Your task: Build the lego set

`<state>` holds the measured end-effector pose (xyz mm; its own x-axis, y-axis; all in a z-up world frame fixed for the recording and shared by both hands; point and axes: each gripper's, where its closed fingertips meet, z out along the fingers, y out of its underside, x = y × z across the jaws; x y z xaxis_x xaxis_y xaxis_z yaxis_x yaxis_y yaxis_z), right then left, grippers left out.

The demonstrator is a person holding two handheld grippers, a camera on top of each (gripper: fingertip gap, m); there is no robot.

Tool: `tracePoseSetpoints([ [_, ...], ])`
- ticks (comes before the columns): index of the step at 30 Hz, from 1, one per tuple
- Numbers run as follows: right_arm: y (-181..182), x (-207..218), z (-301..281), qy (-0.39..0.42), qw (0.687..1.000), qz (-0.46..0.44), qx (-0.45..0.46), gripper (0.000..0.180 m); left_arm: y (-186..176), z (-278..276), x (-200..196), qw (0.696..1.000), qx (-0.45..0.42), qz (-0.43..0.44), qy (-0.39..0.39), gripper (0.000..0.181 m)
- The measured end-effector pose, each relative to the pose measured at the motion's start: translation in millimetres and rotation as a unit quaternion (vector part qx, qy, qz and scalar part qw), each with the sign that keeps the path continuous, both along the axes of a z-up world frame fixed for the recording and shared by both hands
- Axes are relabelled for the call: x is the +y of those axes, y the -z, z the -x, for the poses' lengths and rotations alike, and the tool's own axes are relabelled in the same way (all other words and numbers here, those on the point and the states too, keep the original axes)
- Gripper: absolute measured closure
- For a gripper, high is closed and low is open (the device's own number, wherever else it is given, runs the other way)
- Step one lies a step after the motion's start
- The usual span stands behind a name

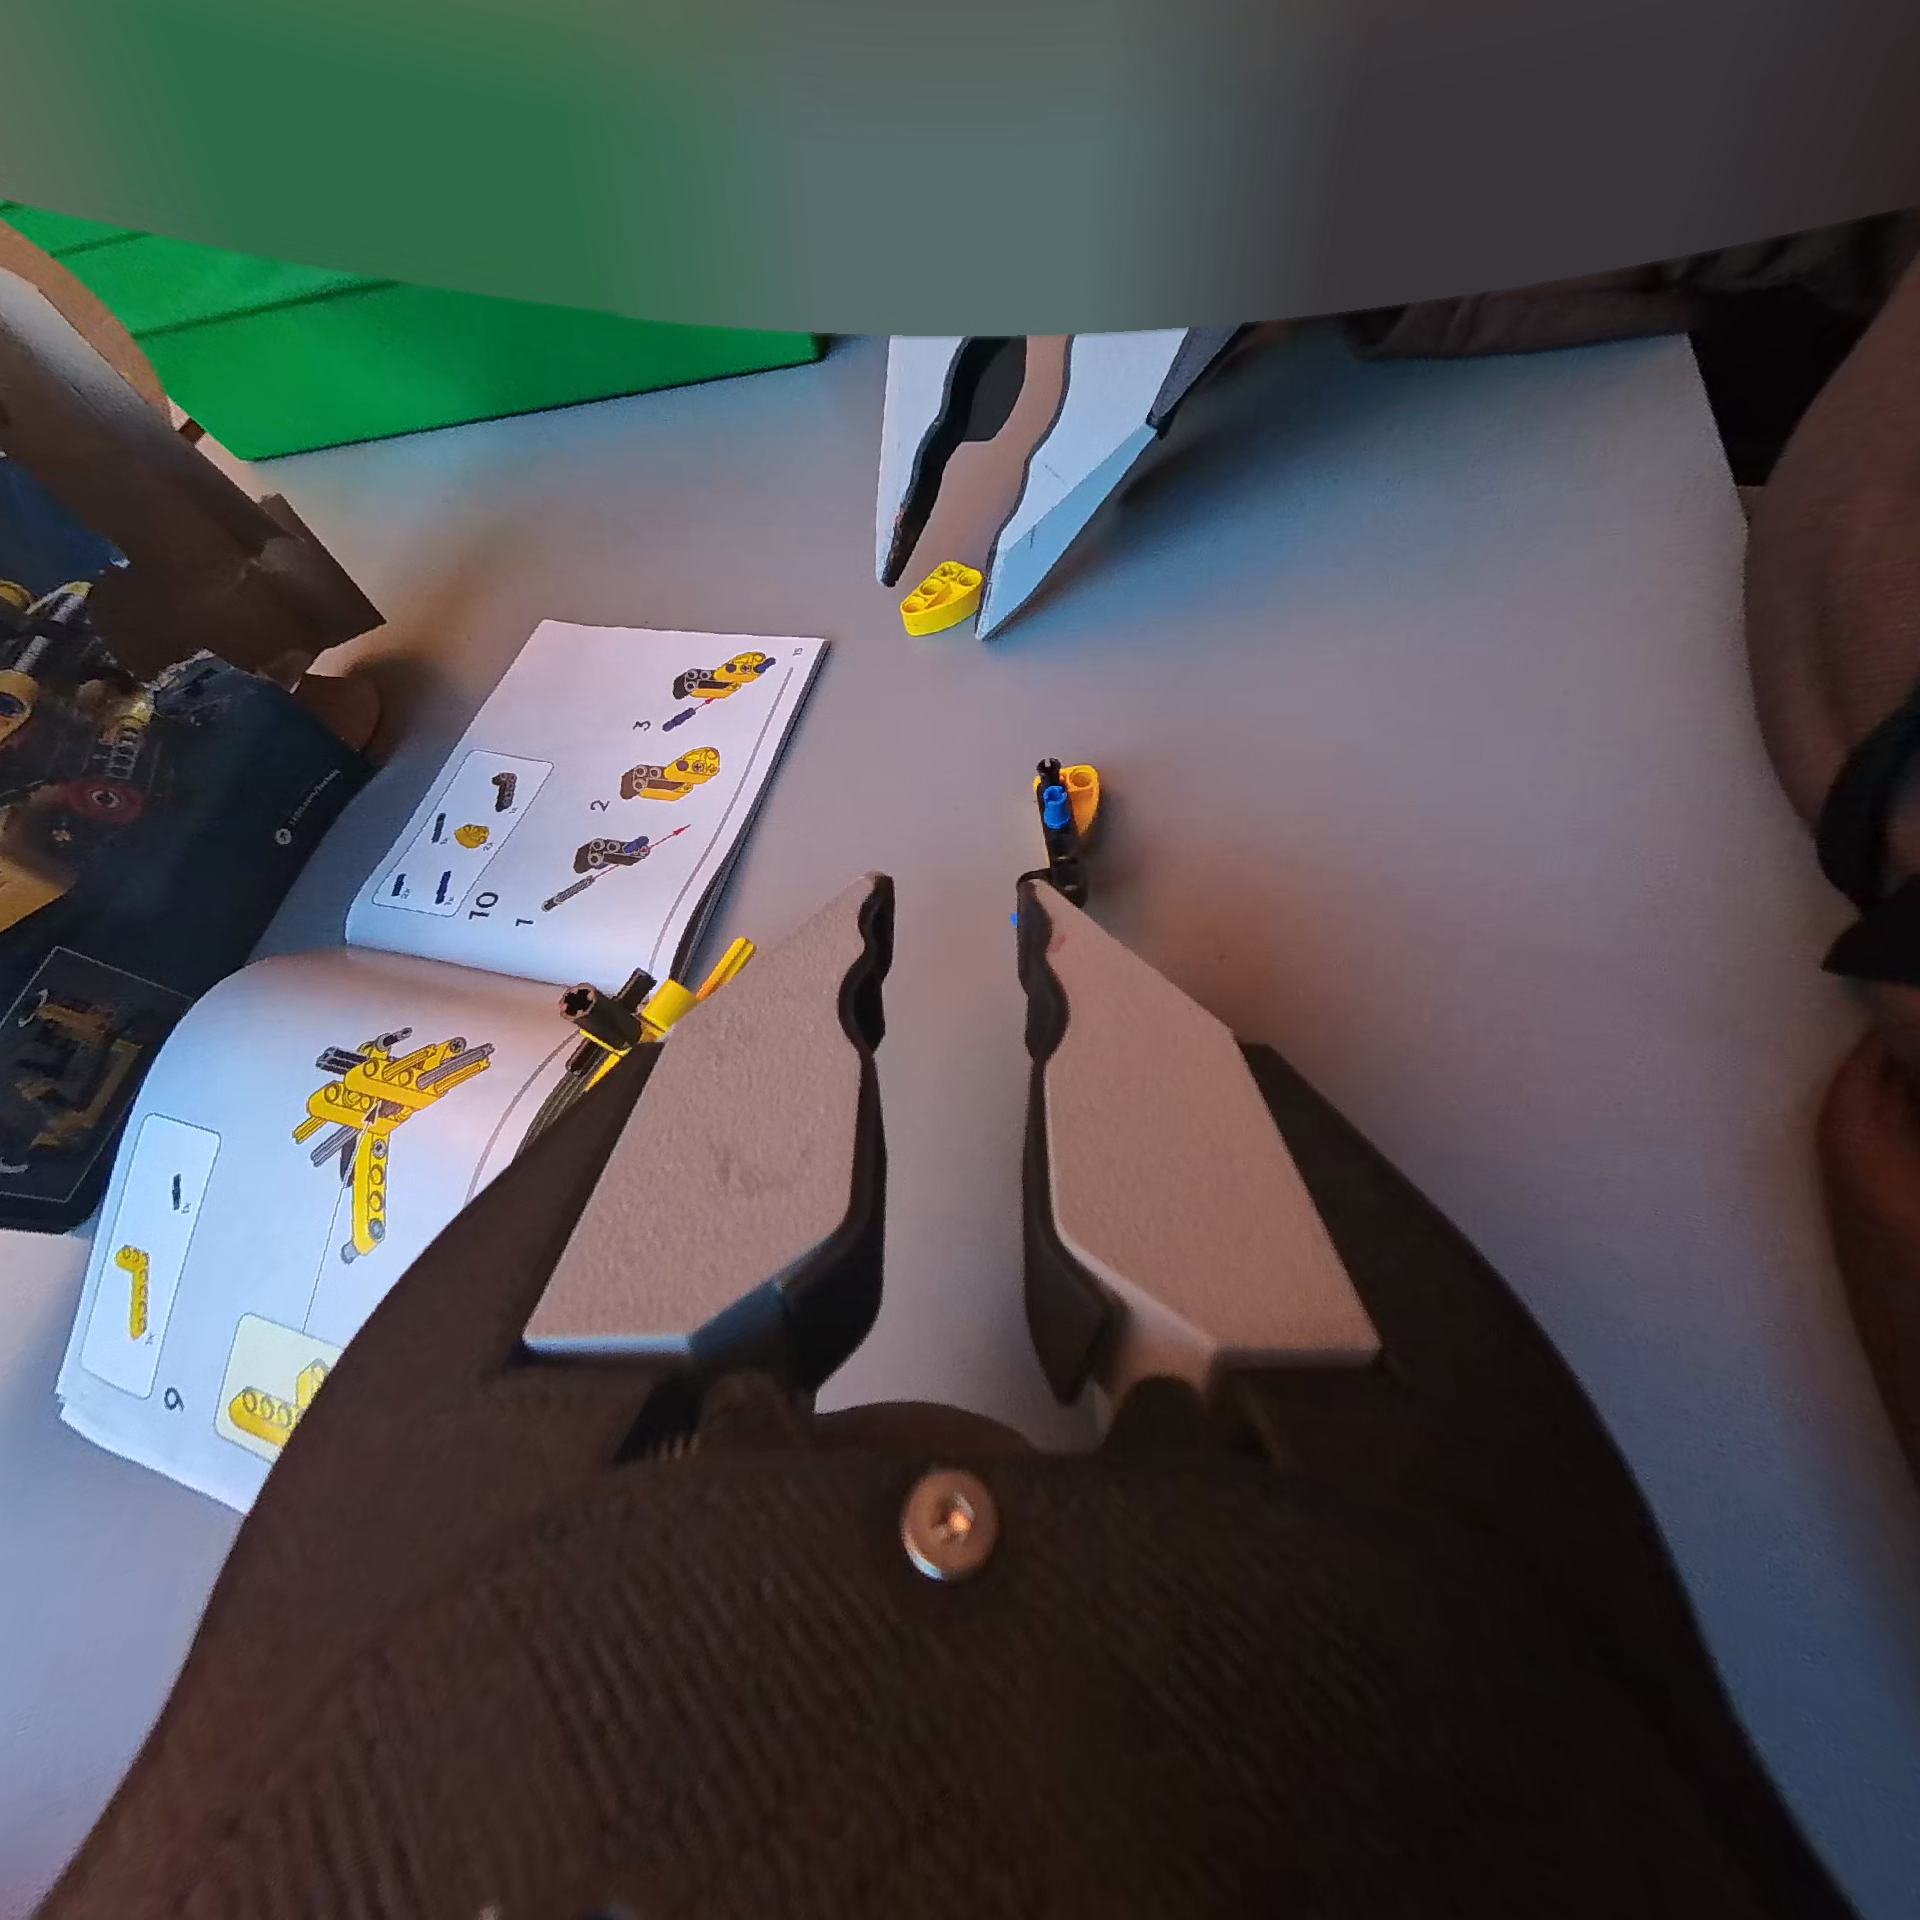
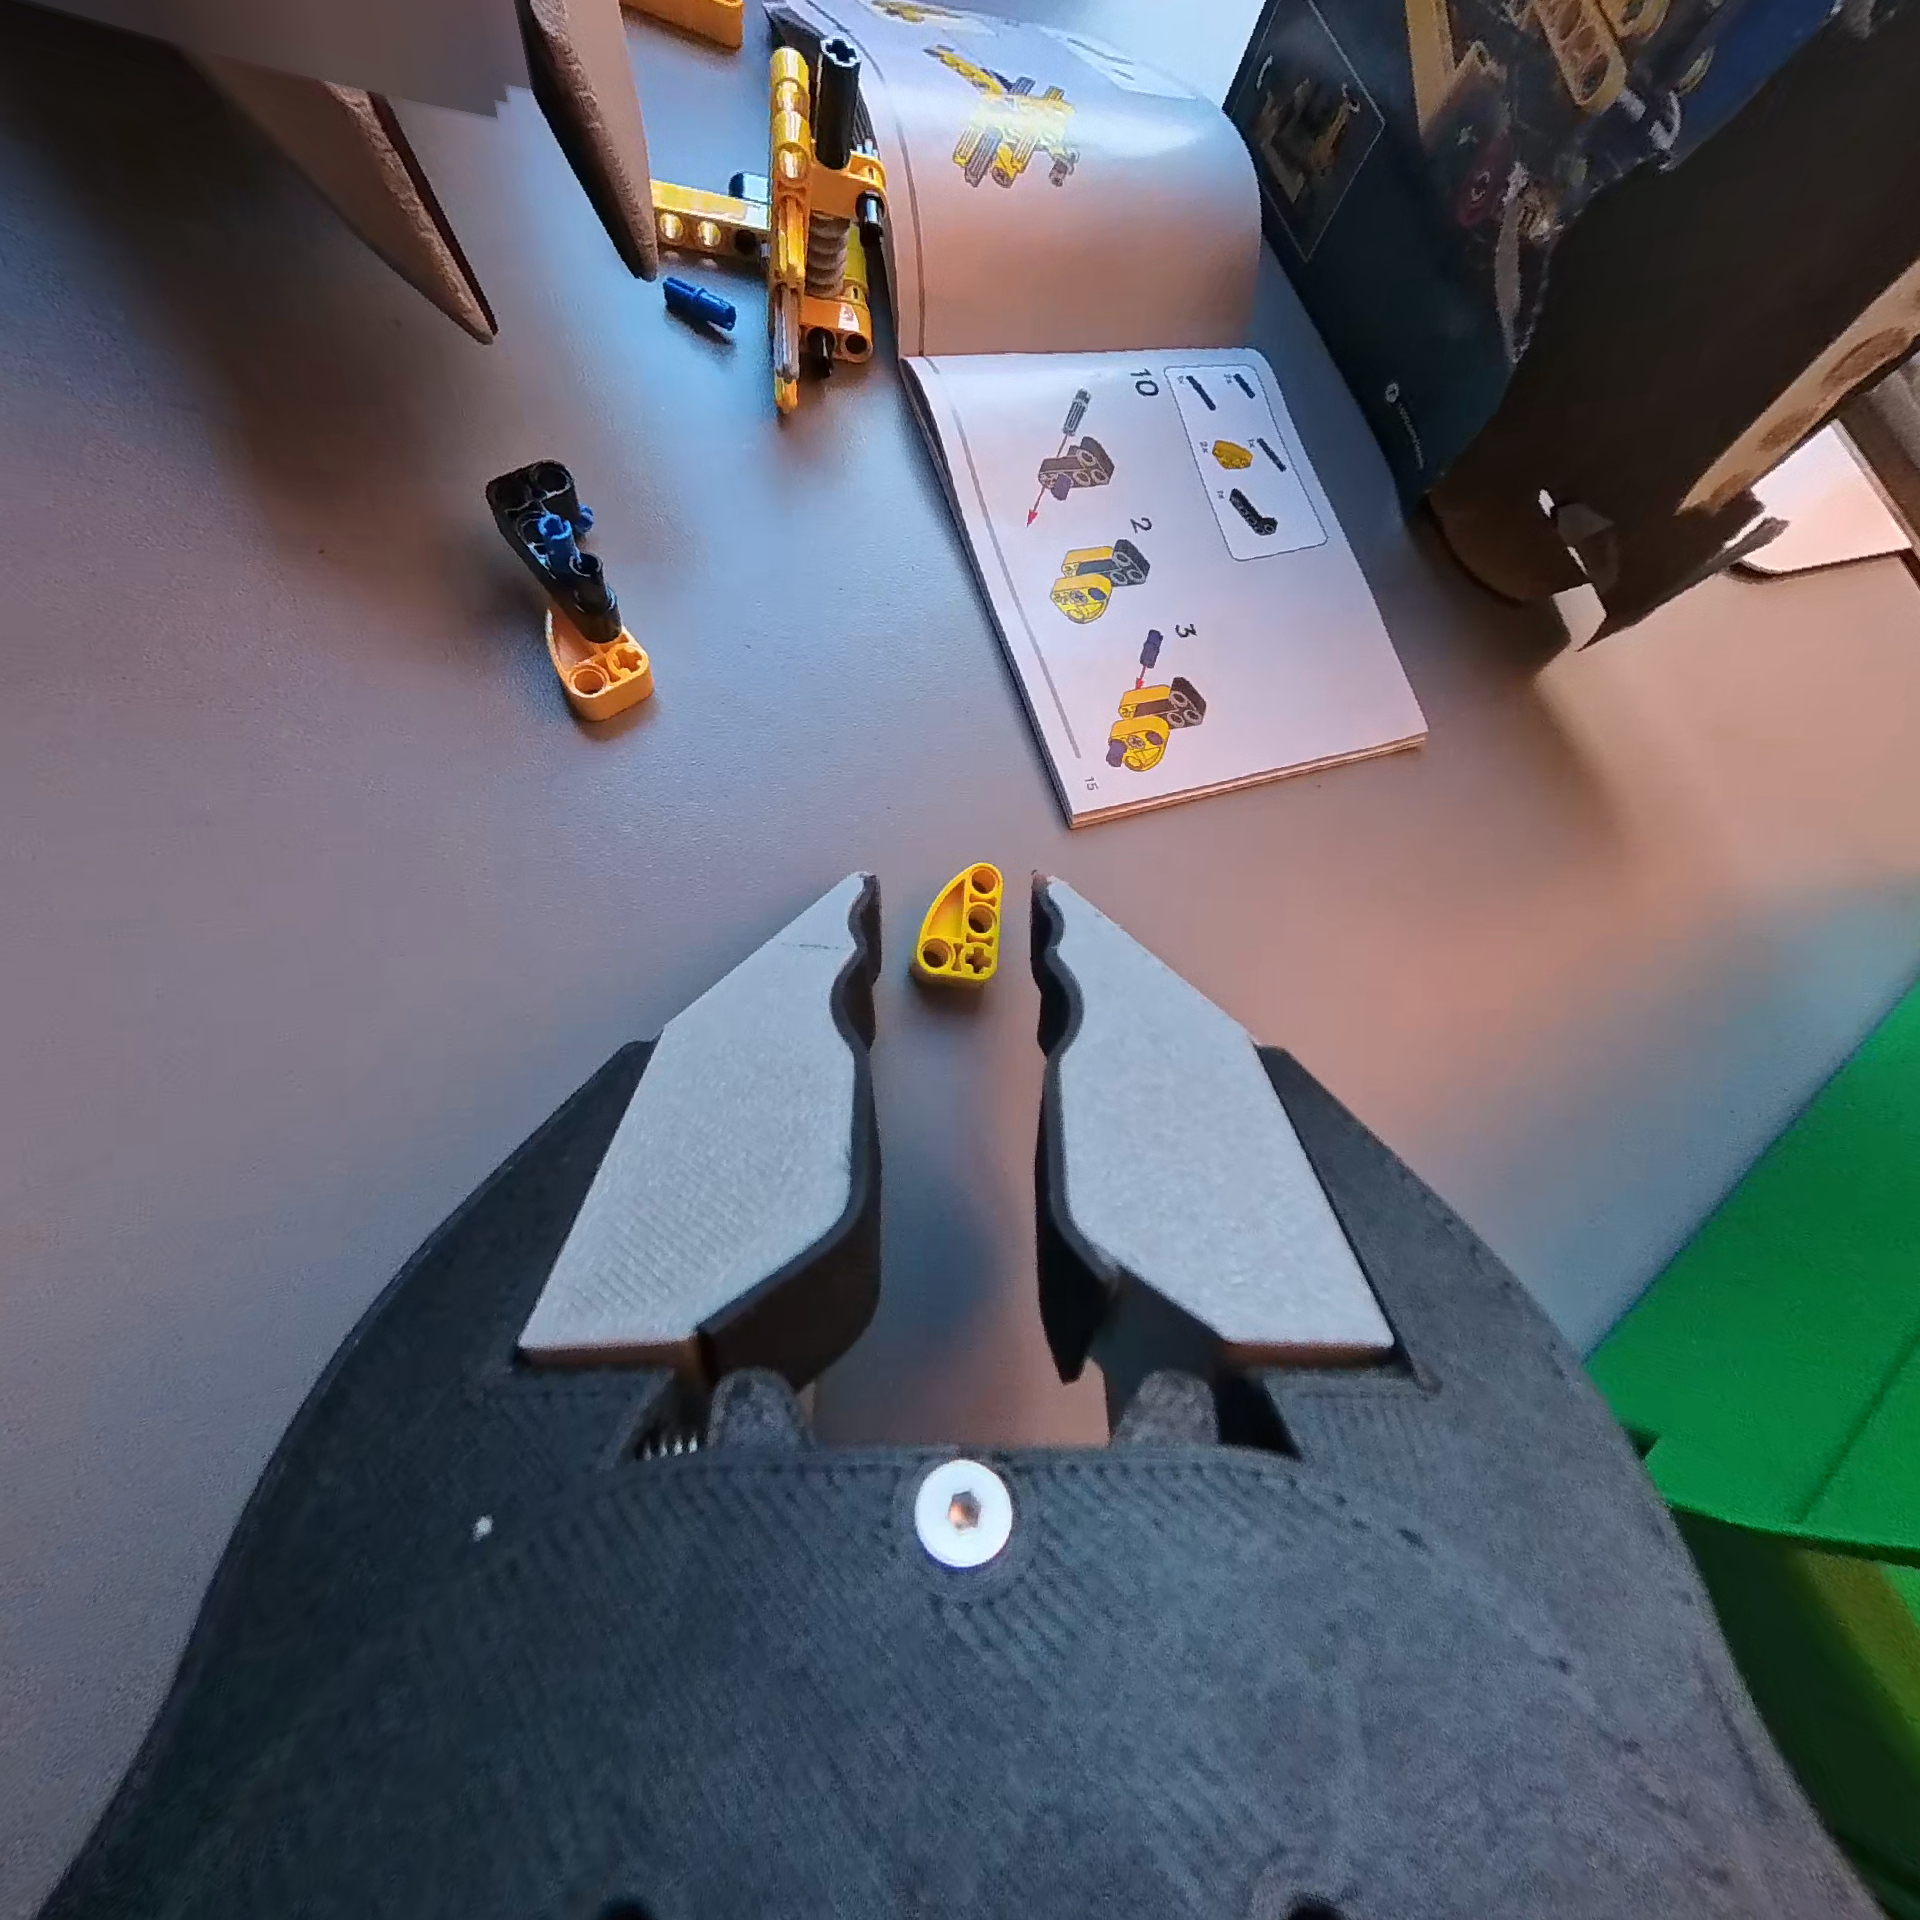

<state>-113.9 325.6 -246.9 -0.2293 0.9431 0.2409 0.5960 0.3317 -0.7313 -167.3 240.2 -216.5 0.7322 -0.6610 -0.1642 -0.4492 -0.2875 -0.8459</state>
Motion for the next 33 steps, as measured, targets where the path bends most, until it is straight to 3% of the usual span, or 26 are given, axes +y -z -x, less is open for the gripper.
tracePoseSetpoints([
  [33,2.5,4.4,-2.0,0.01,1.0,0.015,-0.01,0.156,0.8,0.2,-0.5,1.0,0.002,0.002,-0.001,0.16],
])
